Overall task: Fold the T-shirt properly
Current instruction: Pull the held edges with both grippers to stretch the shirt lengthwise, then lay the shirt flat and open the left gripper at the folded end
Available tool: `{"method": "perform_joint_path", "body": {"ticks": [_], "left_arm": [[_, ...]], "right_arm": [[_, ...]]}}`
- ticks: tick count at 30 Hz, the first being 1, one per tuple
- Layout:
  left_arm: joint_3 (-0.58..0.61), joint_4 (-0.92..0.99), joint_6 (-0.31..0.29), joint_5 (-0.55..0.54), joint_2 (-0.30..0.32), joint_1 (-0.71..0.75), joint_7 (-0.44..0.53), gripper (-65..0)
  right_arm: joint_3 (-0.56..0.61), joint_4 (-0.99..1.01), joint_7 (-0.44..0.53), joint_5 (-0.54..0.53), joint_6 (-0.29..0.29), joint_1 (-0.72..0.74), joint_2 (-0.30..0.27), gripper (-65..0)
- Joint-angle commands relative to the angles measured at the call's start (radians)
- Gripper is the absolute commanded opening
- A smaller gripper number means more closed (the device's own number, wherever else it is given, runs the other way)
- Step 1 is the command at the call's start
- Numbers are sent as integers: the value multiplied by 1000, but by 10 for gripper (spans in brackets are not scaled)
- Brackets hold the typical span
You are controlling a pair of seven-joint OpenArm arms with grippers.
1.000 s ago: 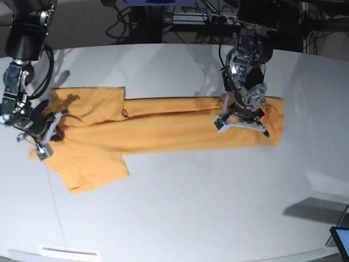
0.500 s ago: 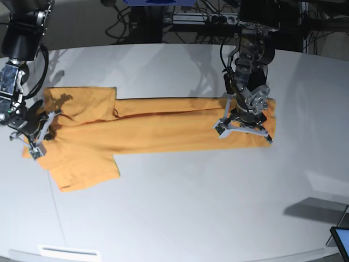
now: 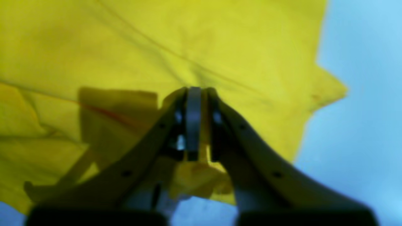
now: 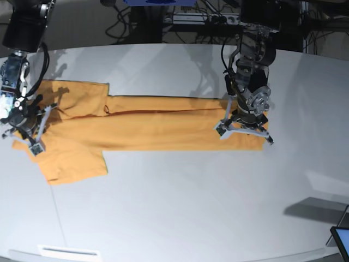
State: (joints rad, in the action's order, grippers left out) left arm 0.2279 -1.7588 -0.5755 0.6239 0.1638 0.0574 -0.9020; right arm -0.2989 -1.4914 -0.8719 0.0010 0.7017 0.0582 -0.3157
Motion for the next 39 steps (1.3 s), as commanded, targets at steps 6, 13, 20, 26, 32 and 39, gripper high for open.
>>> {"method": "perform_joint_path", "body": {"ticks": [6,13,20,26,32,39], "left_arm": [[-5,-22,12,9,15,-15,1,-650],[-45,-97,12,3,12,-15,1,-534],[-71,-158,12,4,18,-44,1,-438],[-117,-158,12,1,15,-47,1,-380],[-118,-160,12,6,21,-43,1,-359],[-190,-157,12,0,23,-40,1,-359]], "right_arm": [[10,-68,16,-8,-4,24,-15,-547],[54,-133,20,-8,-4,62,-18,-540],[54,-130,20,-8,-4,150,-17,-412],[57,41,20,-9,-4,266,-17,-364],[162,295,50,-9,-4,394,-23,-353],[217,484,148,-9,-4,487,-23,-178]]}}
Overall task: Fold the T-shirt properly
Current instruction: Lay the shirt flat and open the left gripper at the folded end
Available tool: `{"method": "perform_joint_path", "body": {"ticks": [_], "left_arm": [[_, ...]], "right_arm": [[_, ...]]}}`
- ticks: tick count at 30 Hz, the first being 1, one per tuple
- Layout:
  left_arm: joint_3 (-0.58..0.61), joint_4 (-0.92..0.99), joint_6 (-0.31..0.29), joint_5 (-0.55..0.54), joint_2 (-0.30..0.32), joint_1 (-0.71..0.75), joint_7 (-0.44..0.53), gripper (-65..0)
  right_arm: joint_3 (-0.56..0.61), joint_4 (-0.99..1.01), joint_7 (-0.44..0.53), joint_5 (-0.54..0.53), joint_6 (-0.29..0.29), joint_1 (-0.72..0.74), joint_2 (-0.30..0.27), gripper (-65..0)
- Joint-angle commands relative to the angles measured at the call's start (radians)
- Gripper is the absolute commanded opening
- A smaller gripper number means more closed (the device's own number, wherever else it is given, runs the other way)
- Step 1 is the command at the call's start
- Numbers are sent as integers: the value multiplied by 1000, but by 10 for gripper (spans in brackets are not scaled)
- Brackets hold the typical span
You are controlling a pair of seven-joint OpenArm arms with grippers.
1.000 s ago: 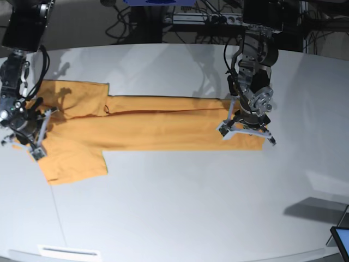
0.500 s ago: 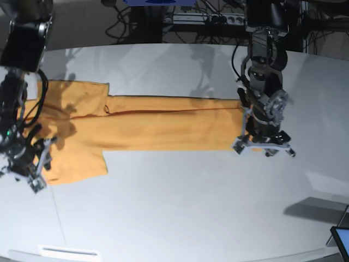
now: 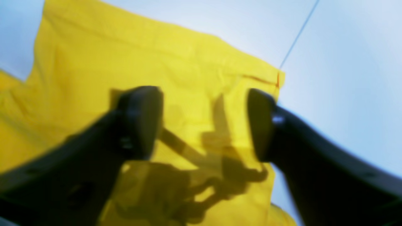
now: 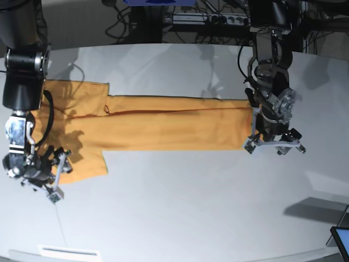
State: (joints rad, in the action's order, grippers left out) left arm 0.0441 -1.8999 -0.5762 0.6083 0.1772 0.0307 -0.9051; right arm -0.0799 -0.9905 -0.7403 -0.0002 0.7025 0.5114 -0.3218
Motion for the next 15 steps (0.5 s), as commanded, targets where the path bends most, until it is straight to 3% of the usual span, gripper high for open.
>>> {"method": "perform_joint_path", "body": {"ticks": [1,4,15], "left_arm": [[-23,-16,12,15,9,-13,4,-359],[-54,-16,12,15,9,-13,4,-359],[-79,12,12,14,29,-12,4,-361]], "right_arm": [[-4,8,35,-8,-4,45,-17,-122],[-4,52,77,-8,-4,68,-27,0],[-8,302,187,-8,-4,178,-72,-7]]}}
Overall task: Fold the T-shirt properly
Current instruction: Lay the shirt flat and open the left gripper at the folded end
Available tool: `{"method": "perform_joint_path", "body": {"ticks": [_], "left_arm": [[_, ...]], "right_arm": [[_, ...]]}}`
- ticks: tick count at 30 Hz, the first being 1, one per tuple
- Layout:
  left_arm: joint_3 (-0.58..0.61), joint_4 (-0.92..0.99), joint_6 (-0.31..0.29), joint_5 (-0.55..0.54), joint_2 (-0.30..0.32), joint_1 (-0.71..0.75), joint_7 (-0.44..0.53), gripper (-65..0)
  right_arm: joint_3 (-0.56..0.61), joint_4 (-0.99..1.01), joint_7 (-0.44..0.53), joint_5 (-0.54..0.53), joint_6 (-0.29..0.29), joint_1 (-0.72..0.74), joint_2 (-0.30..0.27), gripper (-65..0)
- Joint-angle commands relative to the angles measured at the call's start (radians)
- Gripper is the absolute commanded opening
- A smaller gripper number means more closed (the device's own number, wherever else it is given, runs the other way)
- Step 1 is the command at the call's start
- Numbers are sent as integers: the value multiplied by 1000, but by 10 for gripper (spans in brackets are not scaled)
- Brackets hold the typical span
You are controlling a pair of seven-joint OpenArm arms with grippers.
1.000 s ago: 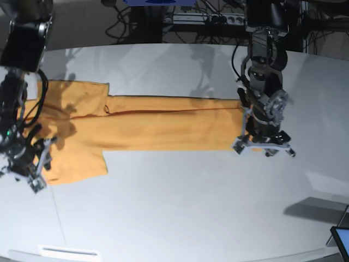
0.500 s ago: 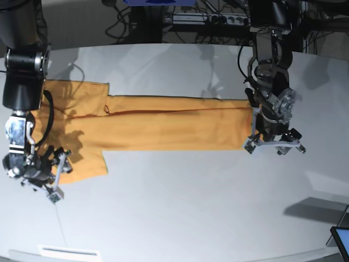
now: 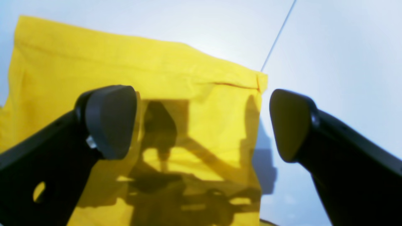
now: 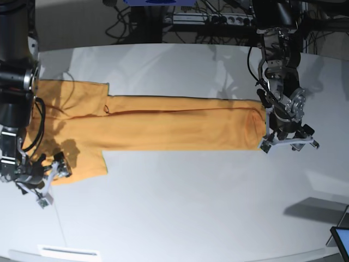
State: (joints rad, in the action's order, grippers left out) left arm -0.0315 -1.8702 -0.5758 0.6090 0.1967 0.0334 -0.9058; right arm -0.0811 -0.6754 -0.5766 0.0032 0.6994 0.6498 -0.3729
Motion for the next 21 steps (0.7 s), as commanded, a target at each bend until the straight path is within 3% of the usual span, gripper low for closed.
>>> {"method": "perform_joint_path", "body": {"ticks": [1,11,21], "left_arm": [[-3,-15,12,13,10,-14,4,-361],[-5,-16,12,13,10,9,4,-361],[-6,-18,12,13,10,47,4,-361]], "right_arm": [[-7,6,34,-12,-1,48,-22,-7],[-4,128,109,-13,-1,100,-21,-7],[-7,130,111,-13,-1,94,-15,-7]]}}
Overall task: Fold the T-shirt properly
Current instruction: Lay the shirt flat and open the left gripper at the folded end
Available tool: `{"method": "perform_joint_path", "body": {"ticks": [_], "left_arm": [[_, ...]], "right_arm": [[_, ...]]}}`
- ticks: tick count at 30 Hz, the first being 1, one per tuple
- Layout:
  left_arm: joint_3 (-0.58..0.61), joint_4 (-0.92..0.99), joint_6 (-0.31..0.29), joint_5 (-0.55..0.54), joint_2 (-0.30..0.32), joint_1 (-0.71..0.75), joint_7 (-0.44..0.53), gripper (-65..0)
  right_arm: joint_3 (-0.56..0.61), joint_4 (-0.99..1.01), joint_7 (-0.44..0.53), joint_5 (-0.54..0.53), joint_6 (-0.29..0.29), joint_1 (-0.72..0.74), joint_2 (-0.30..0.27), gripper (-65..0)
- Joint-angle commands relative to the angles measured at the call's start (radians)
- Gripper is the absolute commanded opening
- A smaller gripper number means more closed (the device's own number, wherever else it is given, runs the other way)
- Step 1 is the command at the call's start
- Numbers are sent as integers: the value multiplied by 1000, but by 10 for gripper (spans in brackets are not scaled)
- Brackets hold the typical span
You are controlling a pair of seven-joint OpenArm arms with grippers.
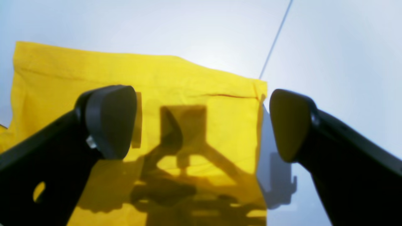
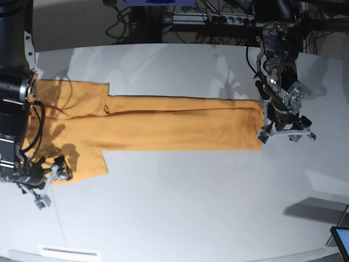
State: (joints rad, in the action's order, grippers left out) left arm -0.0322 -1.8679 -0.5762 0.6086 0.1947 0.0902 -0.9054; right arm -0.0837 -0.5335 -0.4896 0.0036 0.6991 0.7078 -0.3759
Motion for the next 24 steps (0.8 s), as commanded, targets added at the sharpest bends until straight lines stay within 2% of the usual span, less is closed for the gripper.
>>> {"method": "perform_joint_path", "body": {"ticks": [1,13,15,18,22,24], "left_arm": [[-5,-20,12,14,12,-10,4,-361],[-5,-20,12,15,27,-10,4,-361],[-5,-20,12,15,27,-10,4,-361],[-5,-20,12,15,33,-10,4,-361],[-5,-20,12,15,33,-10,4,-361],[-5,-20,12,15,33,-10,4,-361]], "right_arm": [[-4,-12,24,-14,-1,34,-10,-7],[-3,99,58,-14,-1,34,8,-17],[-3,99,58,-14,-1,34,8,-80],[-1,99,55,-14,-1,34,8,-254],[-1,99,52,-14,-1,34,8,-517],[-1,99,52,-14,-1,34,8,-589]]}}
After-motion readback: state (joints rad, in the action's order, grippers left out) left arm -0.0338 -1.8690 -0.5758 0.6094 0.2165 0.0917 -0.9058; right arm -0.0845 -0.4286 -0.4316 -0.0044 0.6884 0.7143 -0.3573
